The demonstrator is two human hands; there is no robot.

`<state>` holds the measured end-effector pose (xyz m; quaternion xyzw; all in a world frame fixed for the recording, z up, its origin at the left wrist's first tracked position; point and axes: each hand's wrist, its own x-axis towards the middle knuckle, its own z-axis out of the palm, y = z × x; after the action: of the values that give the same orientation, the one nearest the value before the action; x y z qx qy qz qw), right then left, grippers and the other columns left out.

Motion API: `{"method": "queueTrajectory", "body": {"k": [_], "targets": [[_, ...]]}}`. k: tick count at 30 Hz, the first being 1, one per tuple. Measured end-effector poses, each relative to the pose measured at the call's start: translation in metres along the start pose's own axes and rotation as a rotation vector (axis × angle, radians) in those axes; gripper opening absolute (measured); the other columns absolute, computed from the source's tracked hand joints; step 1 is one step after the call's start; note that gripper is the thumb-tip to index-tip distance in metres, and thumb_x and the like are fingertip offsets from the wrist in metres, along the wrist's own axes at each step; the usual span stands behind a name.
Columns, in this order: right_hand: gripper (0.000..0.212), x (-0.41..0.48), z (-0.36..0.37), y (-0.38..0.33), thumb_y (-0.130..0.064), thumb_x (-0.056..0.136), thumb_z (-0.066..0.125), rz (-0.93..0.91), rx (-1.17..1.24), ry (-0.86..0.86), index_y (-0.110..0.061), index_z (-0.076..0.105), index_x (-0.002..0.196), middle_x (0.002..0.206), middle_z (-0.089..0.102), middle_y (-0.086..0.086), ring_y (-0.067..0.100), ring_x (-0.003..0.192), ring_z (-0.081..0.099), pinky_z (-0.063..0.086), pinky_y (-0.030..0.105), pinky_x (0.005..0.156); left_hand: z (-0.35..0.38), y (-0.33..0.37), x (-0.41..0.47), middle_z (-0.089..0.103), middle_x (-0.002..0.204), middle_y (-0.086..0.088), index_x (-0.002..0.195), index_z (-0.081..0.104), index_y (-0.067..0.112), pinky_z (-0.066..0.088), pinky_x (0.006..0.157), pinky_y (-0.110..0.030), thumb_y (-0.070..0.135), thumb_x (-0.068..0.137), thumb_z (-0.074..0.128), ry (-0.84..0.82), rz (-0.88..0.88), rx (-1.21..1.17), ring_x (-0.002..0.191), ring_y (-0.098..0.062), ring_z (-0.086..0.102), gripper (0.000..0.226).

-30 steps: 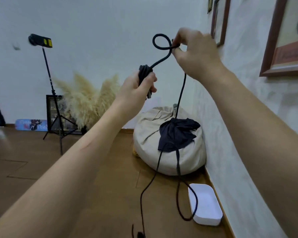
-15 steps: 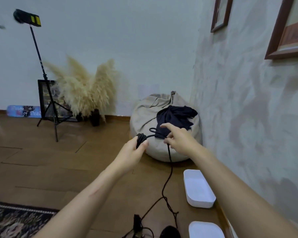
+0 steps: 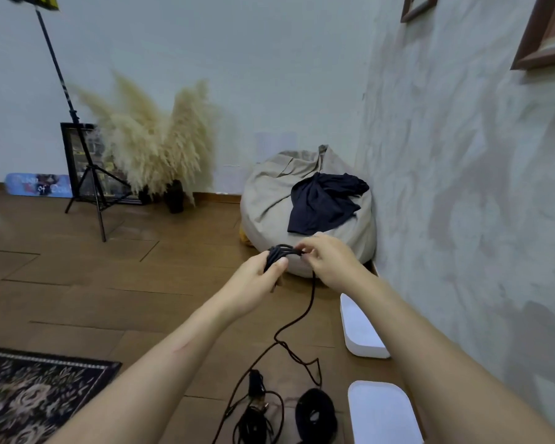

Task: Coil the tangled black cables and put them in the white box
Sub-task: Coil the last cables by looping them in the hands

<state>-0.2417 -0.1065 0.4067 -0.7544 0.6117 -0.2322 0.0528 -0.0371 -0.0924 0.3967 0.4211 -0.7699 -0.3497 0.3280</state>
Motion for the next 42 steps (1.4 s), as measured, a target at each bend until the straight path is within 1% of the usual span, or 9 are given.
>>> {"method": "queueTrajectory", "body": {"k": [5, 10, 13, 16, 22, 24, 28, 32, 42], "targets": [[0.031, -0.011, -0.012, 0.001, -0.03, 0.104, 0.052, -0.007, -0.131, 0.086, -0.04, 0.068, 0.128, 0.114, 0.073, -0.006, 0.025, 0.105, 0.065, 0.053, 0.043, 0.085, 0.005, 0.001, -0.003, 0.067, 0.087, -0.003, 0.102, 0.062, 0.01, 0.049, 0.073, -0.033, 0.04, 0.108, 0.045, -0.004, -0.024, 0.029, 0.072, -0.011, 0.059, 0.035], [0.03, -0.02, -0.011, -0.005, -0.021, 0.101, 0.044, 0.001, -0.089, 0.052, -0.032, 0.068, 0.116, 0.101, 0.072, -0.002, 0.026, 0.093, 0.064, 0.05, 0.04, 0.075, 0.011, 0.005, -0.005, 0.069, 0.09, -0.009, 0.098, 0.061, 0.013, 0.047, 0.071, -0.035, 0.043, 0.106, 0.045, 0.058, -0.014, 0.052, 0.073, -0.016, 0.059, 0.035], [0.012, -0.022, -0.016, -0.012, -0.039, 0.094, 0.056, -0.04, -0.054, -0.02, -0.027, 0.058, 0.095, 0.093, 0.066, -0.003, 0.02, 0.086, 0.06, 0.05, 0.04, 0.072, 0.012, 0.01, -0.006, 0.069, 0.089, -0.009, 0.093, 0.06, 0.019, 0.045, 0.068, -0.035, 0.044, 0.106, 0.046, 0.091, -0.006, 0.066, 0.077, -0.025, 0.062, 0.032], [0.034, -0.022, -0.022, -0.014, -0.048, 0.095, 0.058, -0.098, -0.006, 0.013, -0.025, 0.045, 0.074, 0.071, 0.056, -0.005, 0.013, 0.066, 0.051, 0.037, 0.035, 0.058, 0.006, 0.016, -0.008, 0.067, 0.084, -0.003, 0.089, 0.058, 0.024, 0.045, 0.068, -0.034, 0.042, 0.106, 0.046, 0.122, 0.029, 0.04, 0.073, -0.016, 0.059, 0.028], [0.004, -0.014, -0.025, -0.008, -0.028, 0.099, 0.059, -0.07, 0.296, -0.041, -0.031, 0.061, 0.101, 0.097, 0.073, -0.006, 0.015, 0.09, 0.068, 0.056, 0.045, 0.085, -0.01, 0.019, -0.007, 0.065, 0.088, -0.018, 0.088, 0.056, 0.013, 0.047, 0.071, -0.043, 0.039, 0.107, 0.046, 0.184, 0.065, 0.02, 0.084, -0.033, 0.061, 0.034], [0.016, -0.01, -0.033, -0.008, -0.024, 0.094, 0.067, -0.065, 0.45, -0.07, -0.032, 0.059, 0.106, 0.092, 0.075, -0.004, 0.021, 0.088, 0.07, 0.055, 0.044, 0.087, -0.018, 0.021, -0.005, 0.065, 0.086, -0.015, 0.09, 0.058, 0.01, 0.049, 0.074, -0.048, 0.04, 0.107, 0.046, 0.209, 0.053, 0.035, 0.081, -0.03, 0.061, 0.036], [0.007, 0.021, -0.088, -0.02, -0.027, 0.089, 0.078, -0.109, 0.446, 0.019, -0.025, 0.07, 0.09, 0.063, 0.058, -0.009, 0.014, 0.063, 0.054, 0.042, 0.034, 0.066, -0.048, 0.047, 0.02, 0.065, 0.078, 0.006, 0.087, 0.06, 0.021, 0.048, 0.074, -0.04, 0.042, 0.106, 0.047, 0.261, 0.087, 0.073, 0.076, -0.017, 0.062, 0.032], [0.016, 0.066, -0.182, -0.057, -0.023, 0.087, 0.079, -0.144, 0.352, 0.112, -0.036, 0.075, 0.079, 0.069, 0.055, 0.002, 0.013, 0.064, 0.045, 0.034, 0.028, 0.063, -0.088, 0.116, 0.059, 0.065, 0.085, -0.001, 0.104, 0.062, 0.009, 0.046, 0.077, -0.035, 0.039, 0.109, 0.044, 0.341, 0.172, 0.03, 0.078, -0.017, 0.059, 0.035], [0.018, 0.086, -0.345, -0.117, -0.029, 0.082, 0.085, -0.243, 0.308, 0.28, -0.018, 0.077, 0.093, 0.075, 0.05, 0.008, 0.006, 0.049, 0.035, 0.028, 0.027, 0.053, -0.181, 0.256, 0.103, 0.068, 0.087, -0.003, 0.108, 0.063, 0.008, 0.051, 0.08, -0.038, 0.04, 0.107, 0.045, 0.574, 0.384, 0.145, 0.072, -0.013, 0.06, 0.037]]}}
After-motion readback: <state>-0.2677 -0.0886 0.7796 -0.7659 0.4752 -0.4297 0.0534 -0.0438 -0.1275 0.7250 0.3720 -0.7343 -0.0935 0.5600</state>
